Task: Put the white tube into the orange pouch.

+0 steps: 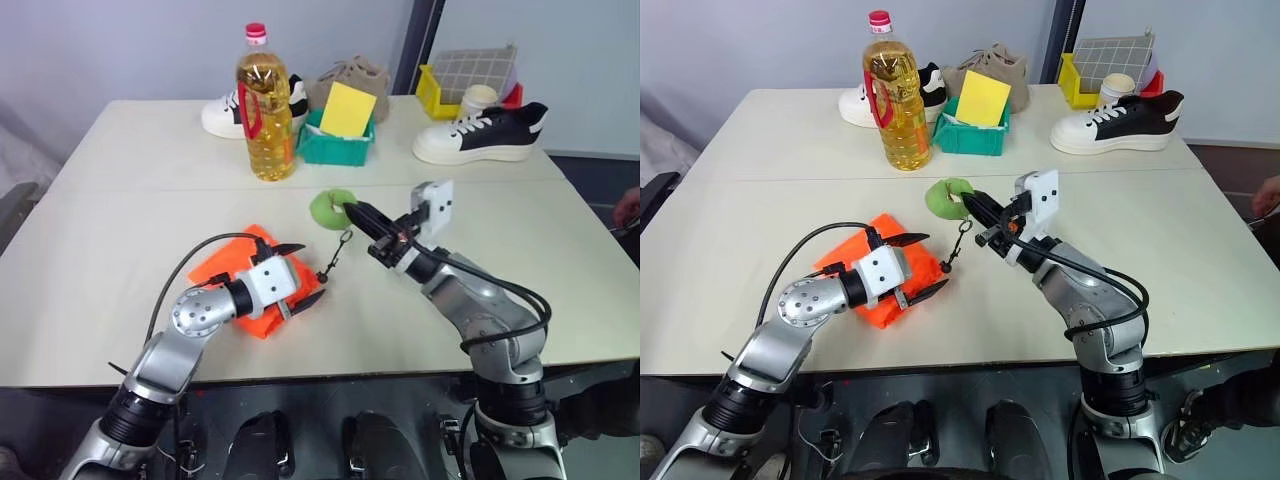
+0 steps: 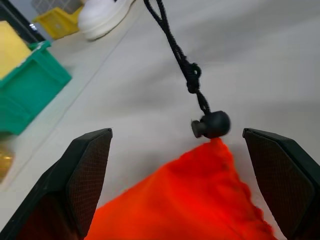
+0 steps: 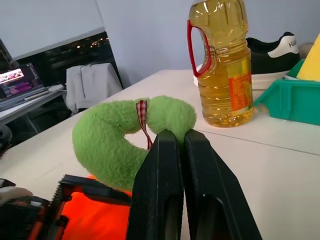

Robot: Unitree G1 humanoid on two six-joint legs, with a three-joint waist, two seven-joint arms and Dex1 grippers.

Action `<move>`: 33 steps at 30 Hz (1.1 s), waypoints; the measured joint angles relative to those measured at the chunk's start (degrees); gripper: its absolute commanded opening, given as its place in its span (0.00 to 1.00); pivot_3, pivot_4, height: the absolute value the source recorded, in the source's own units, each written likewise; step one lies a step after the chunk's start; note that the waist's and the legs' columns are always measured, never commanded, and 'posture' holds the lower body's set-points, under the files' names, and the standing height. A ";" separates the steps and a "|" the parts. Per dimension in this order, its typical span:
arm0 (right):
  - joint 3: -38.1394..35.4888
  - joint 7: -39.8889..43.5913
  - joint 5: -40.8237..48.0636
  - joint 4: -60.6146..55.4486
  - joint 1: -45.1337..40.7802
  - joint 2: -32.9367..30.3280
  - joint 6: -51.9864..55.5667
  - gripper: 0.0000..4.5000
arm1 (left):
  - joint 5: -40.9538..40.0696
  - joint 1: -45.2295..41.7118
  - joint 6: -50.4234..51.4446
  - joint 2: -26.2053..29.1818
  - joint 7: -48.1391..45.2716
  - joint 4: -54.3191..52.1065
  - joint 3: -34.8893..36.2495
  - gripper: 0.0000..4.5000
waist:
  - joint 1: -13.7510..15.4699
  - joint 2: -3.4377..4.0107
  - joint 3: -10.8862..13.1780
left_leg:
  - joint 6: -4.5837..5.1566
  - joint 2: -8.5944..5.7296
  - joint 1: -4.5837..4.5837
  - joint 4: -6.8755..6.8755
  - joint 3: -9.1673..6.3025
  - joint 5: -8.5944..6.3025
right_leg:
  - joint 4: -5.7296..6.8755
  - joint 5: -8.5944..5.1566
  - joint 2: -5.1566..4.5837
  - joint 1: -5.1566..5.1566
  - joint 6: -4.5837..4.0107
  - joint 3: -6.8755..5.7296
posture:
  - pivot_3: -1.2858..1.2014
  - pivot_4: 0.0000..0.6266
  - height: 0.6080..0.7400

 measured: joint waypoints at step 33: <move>-0.10 -2.80 4.44 -1.29 -0.96 -1.11 4.84 0.00 | 5.38 2.63 11.64 -3.80 2.75 -7.05 -4.73 0.48 | 0.03 0.00 0.00 | 0.02 0.01 0.00 0.01 -0.01 -0.01 | 0.01 0.00 0.00 0.00 0.00 0.00 | 0.52 0.24 1.00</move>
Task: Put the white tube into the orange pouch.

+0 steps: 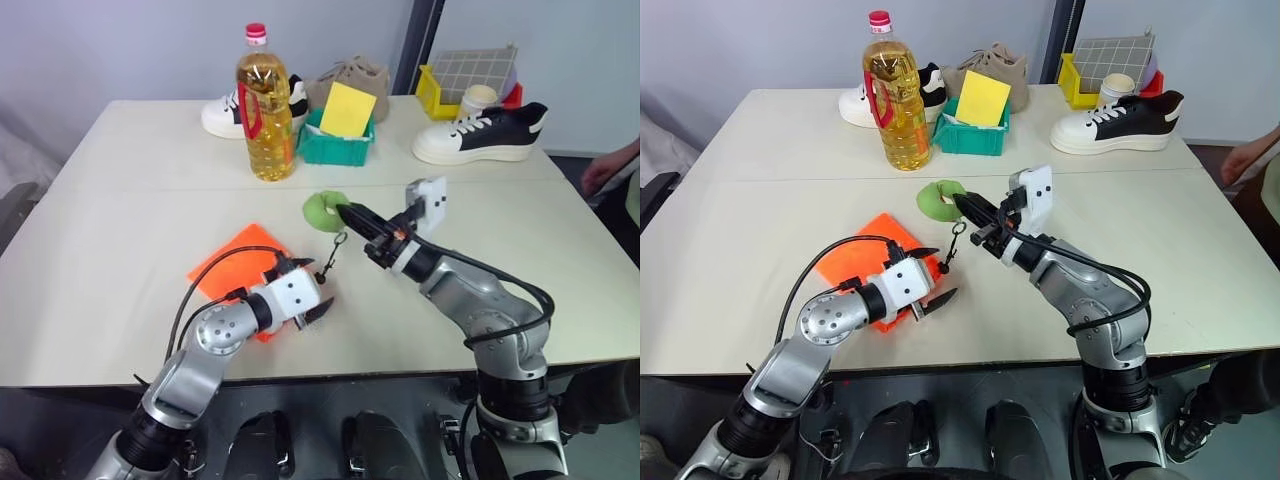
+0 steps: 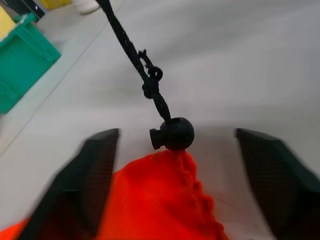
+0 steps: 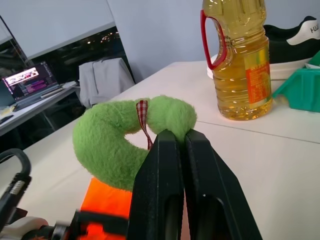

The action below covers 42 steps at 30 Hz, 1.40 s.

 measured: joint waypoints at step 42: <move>0.25 -0.03 0.01 -0.33 0.00 -0.51 -0.02 0.00 | 0.16 -2.77 0.59 -1.44 1.36 2.26 -0.33 0.59 | 0.02 0.00 0.00 | 0.00 0.00 0.00 0.02 -0.01 0.00 | 0.02 0.00 0.01 0.01 0.00 0.00 | 0.52 0.24 1.00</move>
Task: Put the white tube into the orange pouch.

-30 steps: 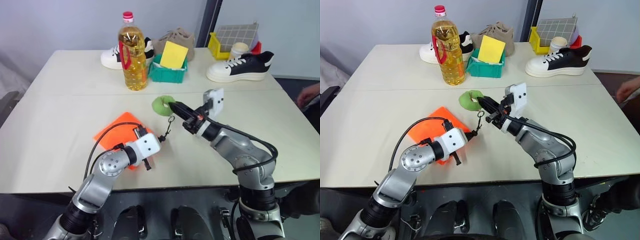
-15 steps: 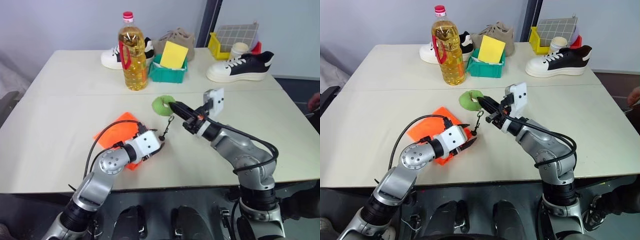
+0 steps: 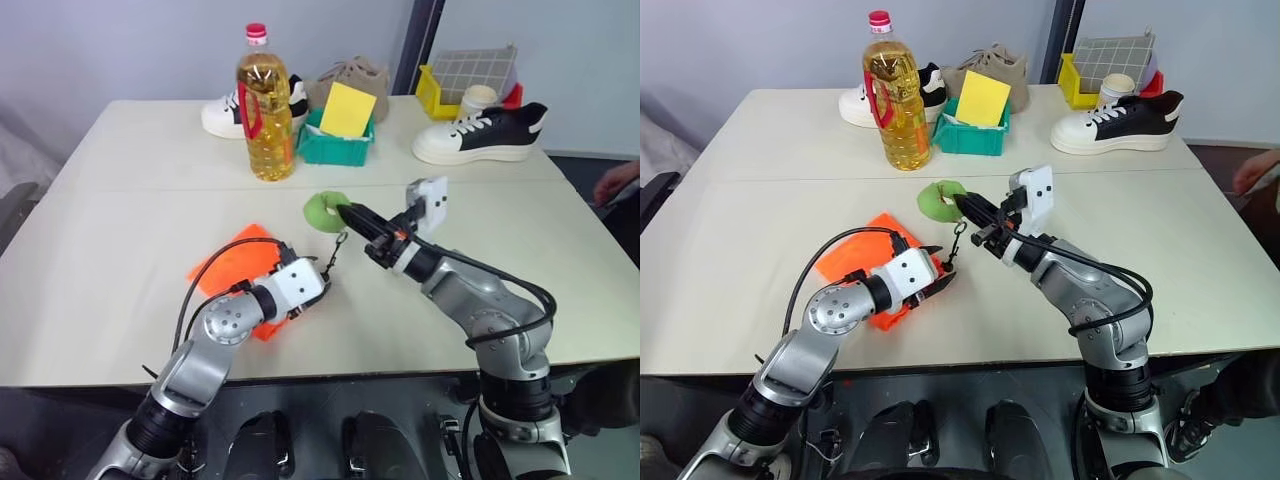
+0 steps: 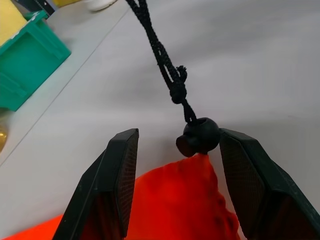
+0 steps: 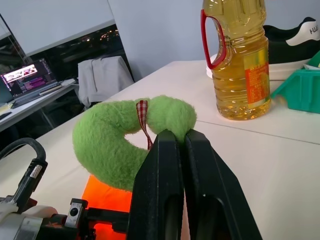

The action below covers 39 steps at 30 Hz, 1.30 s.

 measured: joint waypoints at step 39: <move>-5.16 -17.86 -15.35 9.72 2.30 -1.49 0.89 0.07 | -32.53 -2.88 -1.02 3.06 -10.35 15.26 23.66 0.60 | 0.01 0.00 0.00 | -0.27 0.00 -0.01 0.13 0.02 0.16 | 0.04 0.00 0.00 0.06 0.03 -0.02 | 0.52 0.24 1.00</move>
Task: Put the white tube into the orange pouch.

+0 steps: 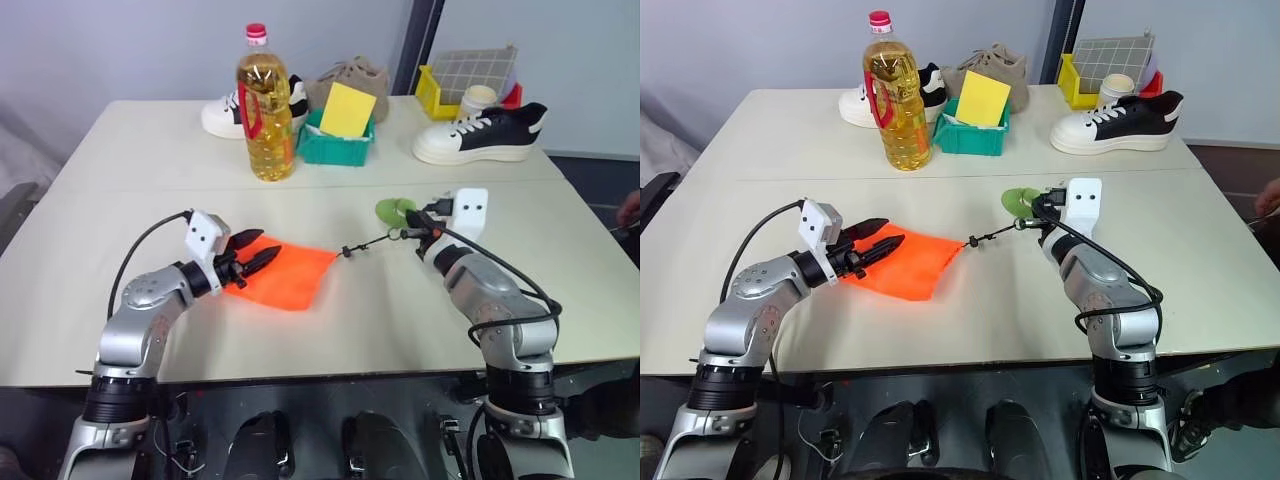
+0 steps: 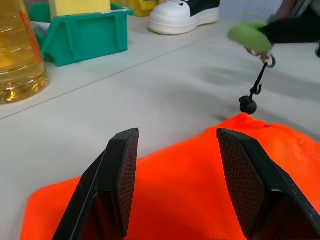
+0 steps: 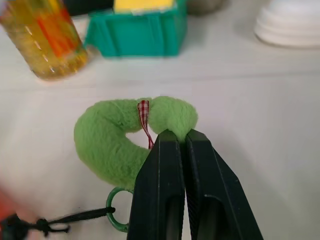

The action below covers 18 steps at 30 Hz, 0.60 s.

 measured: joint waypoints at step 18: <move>14.59 27.58 -6.61 -10.06 8.53 -17.41 -12.47 0.53 | -0.30 2.17 -1.30 3.19 -0.33 0.14 1.03 0.60 | -0.18 -0.01 0.00 | 0.23 0.04 0.03 -0.02 -0.03 -0.14 | 0.00 -0.02 0.03 -0.02 0.02 0.00 | 0.52 0.24 1.00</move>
